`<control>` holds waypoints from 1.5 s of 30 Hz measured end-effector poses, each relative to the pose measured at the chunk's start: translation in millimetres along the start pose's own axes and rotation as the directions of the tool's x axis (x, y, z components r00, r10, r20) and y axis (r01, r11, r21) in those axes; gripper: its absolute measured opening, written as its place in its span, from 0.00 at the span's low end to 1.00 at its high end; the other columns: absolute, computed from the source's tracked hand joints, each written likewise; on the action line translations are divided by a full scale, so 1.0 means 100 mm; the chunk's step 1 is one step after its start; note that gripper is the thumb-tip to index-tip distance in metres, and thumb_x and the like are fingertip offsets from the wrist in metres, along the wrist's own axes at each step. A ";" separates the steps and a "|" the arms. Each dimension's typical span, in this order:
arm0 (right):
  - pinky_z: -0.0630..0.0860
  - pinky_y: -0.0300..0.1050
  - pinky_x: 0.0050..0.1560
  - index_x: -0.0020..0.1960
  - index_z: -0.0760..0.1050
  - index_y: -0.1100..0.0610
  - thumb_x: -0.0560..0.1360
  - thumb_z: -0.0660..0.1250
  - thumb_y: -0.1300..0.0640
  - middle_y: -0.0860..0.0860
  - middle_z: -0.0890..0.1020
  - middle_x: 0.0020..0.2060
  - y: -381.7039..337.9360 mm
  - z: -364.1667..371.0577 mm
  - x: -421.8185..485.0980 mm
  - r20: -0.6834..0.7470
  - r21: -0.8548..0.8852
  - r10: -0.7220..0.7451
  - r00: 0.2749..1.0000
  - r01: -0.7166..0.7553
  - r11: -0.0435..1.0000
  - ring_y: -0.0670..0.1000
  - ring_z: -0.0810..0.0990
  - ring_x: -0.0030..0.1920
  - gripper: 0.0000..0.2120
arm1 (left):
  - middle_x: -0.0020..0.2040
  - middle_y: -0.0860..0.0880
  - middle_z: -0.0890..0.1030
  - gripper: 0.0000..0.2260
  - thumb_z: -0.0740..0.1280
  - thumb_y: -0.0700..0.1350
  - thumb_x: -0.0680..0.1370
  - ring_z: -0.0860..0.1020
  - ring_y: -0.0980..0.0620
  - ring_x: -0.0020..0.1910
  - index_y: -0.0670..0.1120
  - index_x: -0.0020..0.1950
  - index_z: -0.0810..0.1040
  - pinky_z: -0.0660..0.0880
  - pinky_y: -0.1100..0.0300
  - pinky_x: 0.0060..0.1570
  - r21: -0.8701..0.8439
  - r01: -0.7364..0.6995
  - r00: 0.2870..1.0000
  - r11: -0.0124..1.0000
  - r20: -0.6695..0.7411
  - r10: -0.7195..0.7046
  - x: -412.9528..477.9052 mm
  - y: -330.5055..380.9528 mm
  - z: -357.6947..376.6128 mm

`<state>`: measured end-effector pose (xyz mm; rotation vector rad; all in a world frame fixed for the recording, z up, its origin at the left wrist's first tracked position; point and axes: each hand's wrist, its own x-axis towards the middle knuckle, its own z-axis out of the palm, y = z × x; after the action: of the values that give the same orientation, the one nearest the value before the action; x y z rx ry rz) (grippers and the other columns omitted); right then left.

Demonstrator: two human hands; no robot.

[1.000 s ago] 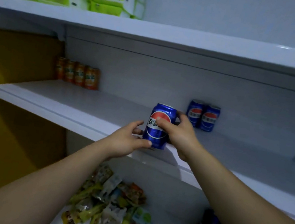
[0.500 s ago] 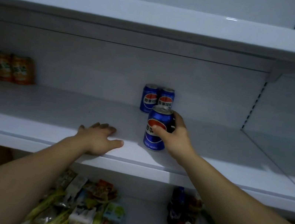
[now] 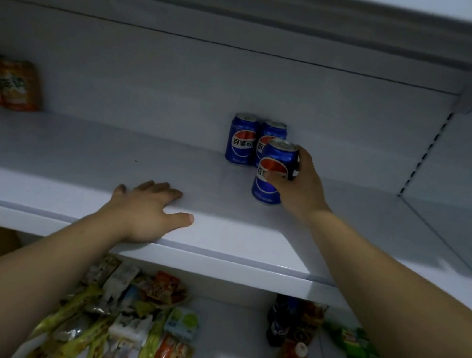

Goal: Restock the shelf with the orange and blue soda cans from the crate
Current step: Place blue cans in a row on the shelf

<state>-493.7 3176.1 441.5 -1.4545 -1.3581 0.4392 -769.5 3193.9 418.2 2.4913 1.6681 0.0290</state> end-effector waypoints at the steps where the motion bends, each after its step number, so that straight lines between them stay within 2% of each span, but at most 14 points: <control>1: 0.71 0.40 0.54 0.71 0.64 0.52 0.73 0.73 0.54 0.45 0.75 0.58 0.05 -0.01 0.06 -0.018 -0.010 0.001 1.000 -0.001 1.000 0.46 0.74 0.56 0.30 | 0.78 0.54 0.52 0.39 0.45 0.74 0.68 0.50 0.50 0.77 0.60 0.76 0.54 0.47 0.41 0.72 -0.006 0.004 1.000 1.000 -0.001 -0.004 0.00 0.00 0.00; 3: 0.72 0.42 0.56 0.70 0.65 0.52 0.73 0.74 0.55 0.46 0.75 0.59 0.14 -0.03 0.17 -0.045 -0.034 0.009 0.999 -0.010 0.999 0.46 0.75 0.57 0.30 | 0.78 0.54 0.52 0.40 0.44 0.74 0.66 0.51 0.51 0.77 0.59 0.76 0.55 0.47 0.41 0.72 -0.018 0.008 1.000 1.000 -0.013 -0.008 0.00 0.00 0.01; 7: 0.76 0.55 0.61 0.70 0.66 0.50 0.68 0.76 0.50 0.54 0.74 0.62 0.33 -0.09 0.39 -0.121 -0.092 0.020 0.992 -0.031 0.995 0.54 0.77 0.60 0.34 | 0.78 0.55 0.53 0.40 0.44 0.74 0.65 0.51 0.51 0.77 0.60 0.76 0.56 0.48 0.42 0.72 -0.035 0.012 0.999 0.999 -0.034 -0.013 0.01 0.01 0.02; 12: 0.71 0.43 0.58 0.73 0.63 0.53 0.74 0.72 0.56 0.52 0.75 0.65 0.46 -0.16 0.59 -0.159 -0.114 0.044 0.986 -0.063 0.991 0.49 0.74 0.61 0.30 | 0.78 0.55 0.53 0.41 0.45 0.74 0.65 0.51 0.52 0.77 0.60 0.75 0.56 0.48 0.42 0.73 -0.049 0.018 0.999 0.999 -0.035 -0.020 0.01 0.01 0.02; 17: 0.75 0.52 0.61 0.78 0.53 0.48 0.75 0.70 0.54 0.56 0.71 0.68 0.52 -0.12 0.78 -0.203 -0.128 0.160 0.966 -0.188 0.974 0.58 0.75 0.64 0.38 | 0.78 0.55 0.53 0.37 0.48 0.74 0.69 0.51 0.52 0.77 0.60 0.75 0.56 0.48 0.42 0.73 -0.031 0.019 0.999 0.999 -0.045 -0.021 0.01 0.02 0.03; 22: 0.71 0.52 0.66 0.79 0.50 0.50 0.78 0.67 0.54 0.54 0.69 0.72 0.56 -0.07 0.91 -0.185 -0.126 0.179 0.966 -0.204 0.971 0.57 0.71 0.68 0.37 | 0.78 0.56 0.53 0.39 0.45 0.74 0.66 0.52 0.52 0.77 0.60 0.75 0.56 0.48 0.43 0.73 -0.040 0.020 0.998 0.999 -0.056 -0.022 0.00 0.03 0.03; 26: 0.69 0.51 0.65 0.79 0.47 0.51 0.79 0.64 0.53 0.55 0.68 0.73 0.61 -0.04 1.00 -0.192 -0.131 0.210 0.959 -0.237 0.963 0.57 0.70 0.69 0.36 | 0.78 0.56 0.54 0.45 0.41 0.76 0.60 0.51 0.53 0.76 0.61 0.75 0.56 0.48 0.44 0.73 -0.054 0.018 0.997 0.998 -0.068 -0.022 -0.01 0.03 0.03; 31: 0.66 0.50 0.68 0.79 0.41 0.52 0.77 0.68 0.56 0.56 0.63 0.75 0.71 0.01 1.03 -0.157 -0.190 0.223 0.962 -0.251 0.949 0.57 0.67 0.71 0.43 | 0.78 0.57 0.54 0.46 0.40 0.76 0.59 0.51 0.54 0.76 0.61 0.75 0.56 0.49 0.44 0.73 -0.051 0.020 0.997 0.999 -0.080 -0.024 -0.01 0.03 0.05; 38: 0.65 0.51 0.69 0.79 0.38 0.55 0.78 0.66 0.56 0.57 0.63 0.75 0.72 0.05 1.11 -0.131 -0.200 0.251 0.959 -0.273 0.941 0.58 0.66 0.72 0.43 | 0.78 0.57 0.54 0.45 0.40 0.76 0.59 0.51 0.54 0.76 0.61 0.75 0.56 0.49 0.44 0.73 -0.055 0.020 0.996 0.998 -0.085 -0.024 -0.01 0.04 0.04; 41: 0.65 0.50 0.69 0.79 0.36 0.55 0.76 0.69 0.53 0.57 0.59 0.76 0.68 0.02 1.09 -0.107 -0.218 0.297 0.949 -0.314 0.924 0.58 0.65 0.72 0.47 | 0.78 0.56 0.55 0.45 0.41 0.76 0.59 0.52 0.53 0.76 0.61 0.75 0.57 0.49 0.43 0.73 -0.060 0.016 0.997 0.998 -0.079 -0.020 -0.01 0.05 0.03; 45: 0.65 0.52 0.70 0.79 0.39 0.55 0.75 0.70 0.49 0.58 0.54 0.76 0.46 0.00 0.96 -0.155 -0.288 0.301 0.941 -0.335 0.897 0.60 0.63 0.73 0.48 | 0.77 0.55 0.56 0.42 0.47 0.75 0.63 0.54 0.52 0.76 0.60 0.74 0.59 0.49 0.42 0.72 -0.101 0.014 0.998 0.995 -0.053 -0.019 -0.01 0.04 -0.01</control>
<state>-442.5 3270.0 438.3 -1.9497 -1.1390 0.3587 -766.6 3191.9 419.7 2.4232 1.6638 0.1758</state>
